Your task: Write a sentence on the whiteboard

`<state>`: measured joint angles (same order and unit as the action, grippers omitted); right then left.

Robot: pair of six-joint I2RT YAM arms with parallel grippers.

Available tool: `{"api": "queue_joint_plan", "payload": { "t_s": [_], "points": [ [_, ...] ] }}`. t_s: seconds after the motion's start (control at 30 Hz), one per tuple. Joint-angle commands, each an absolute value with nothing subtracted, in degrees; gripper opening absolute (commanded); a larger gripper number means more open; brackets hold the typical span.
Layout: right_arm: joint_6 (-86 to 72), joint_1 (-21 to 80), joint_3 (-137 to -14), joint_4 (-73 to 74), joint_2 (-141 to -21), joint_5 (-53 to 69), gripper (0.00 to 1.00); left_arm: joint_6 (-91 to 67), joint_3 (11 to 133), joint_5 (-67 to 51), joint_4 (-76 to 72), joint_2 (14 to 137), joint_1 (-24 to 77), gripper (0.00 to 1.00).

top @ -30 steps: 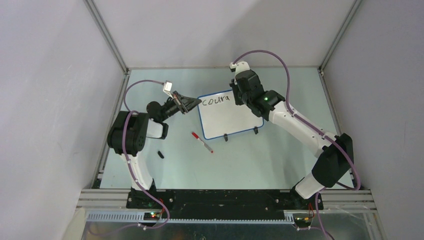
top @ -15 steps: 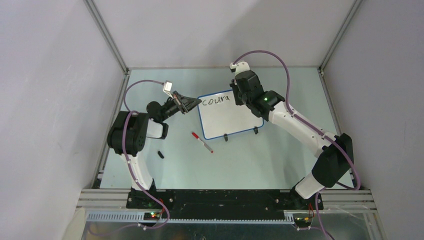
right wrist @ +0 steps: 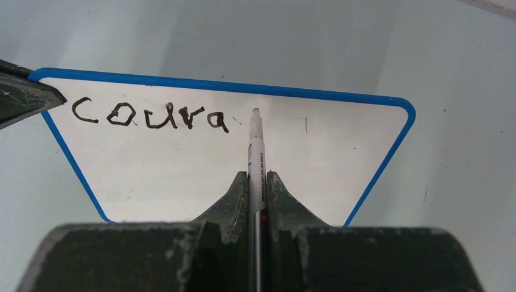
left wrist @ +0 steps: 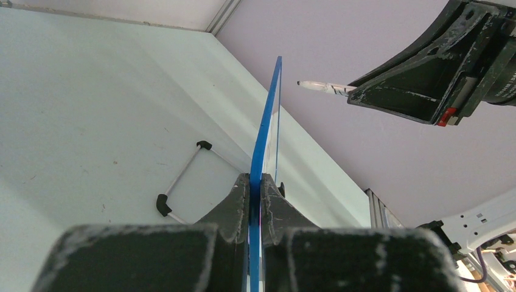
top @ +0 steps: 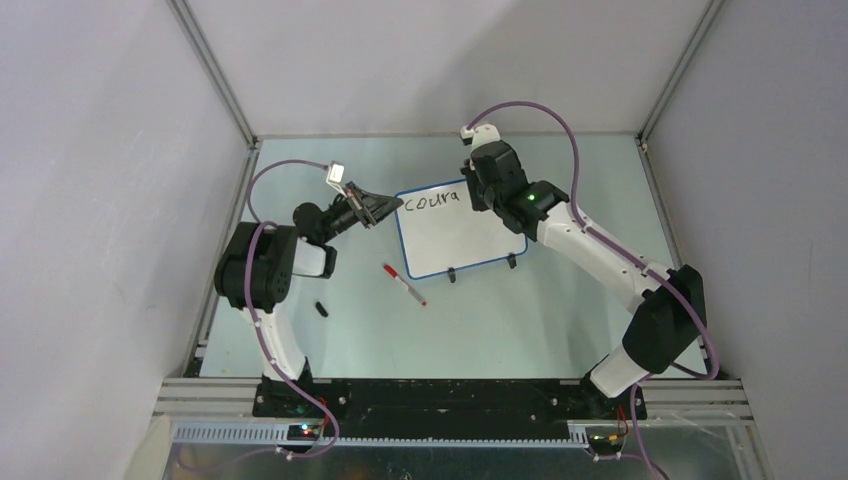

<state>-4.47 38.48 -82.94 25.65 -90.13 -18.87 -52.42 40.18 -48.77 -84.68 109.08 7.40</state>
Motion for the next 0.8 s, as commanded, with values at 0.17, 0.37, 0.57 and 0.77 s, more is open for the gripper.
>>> {"api": "queue_joint_plan", "payload": {
  "t_s": [0.17, 0.37, 0.57, 0.77],
  "points": [
    [-4.38, 38.24, -83.46, 25.67, -91.61, -15.55, 0.0, -51.06, 39.99, -49.09, -87.8, 106.34, 7.77, 0.0],
    [-4.48, 38.22, -84.19, 26.46, -92.82, -15.61, 0.0, -51.06, 39.99, -49.15, -87.8, 106.22, 7.74, 0.0],
    [-4.48, 38.16, -84.27, 26.69, -93.01, -15.95, 0.0, -51.03, 39.99, -49.16, -87.8, 106.18, 7.79, 0.0],
    [-4.57, 37.9, -84.46, 26.78, -93.1, -16.34, 0.0, -50.99, 39.99, -49.2, -87.8, 106.26, 7.74, 0.0]
  ]
}}
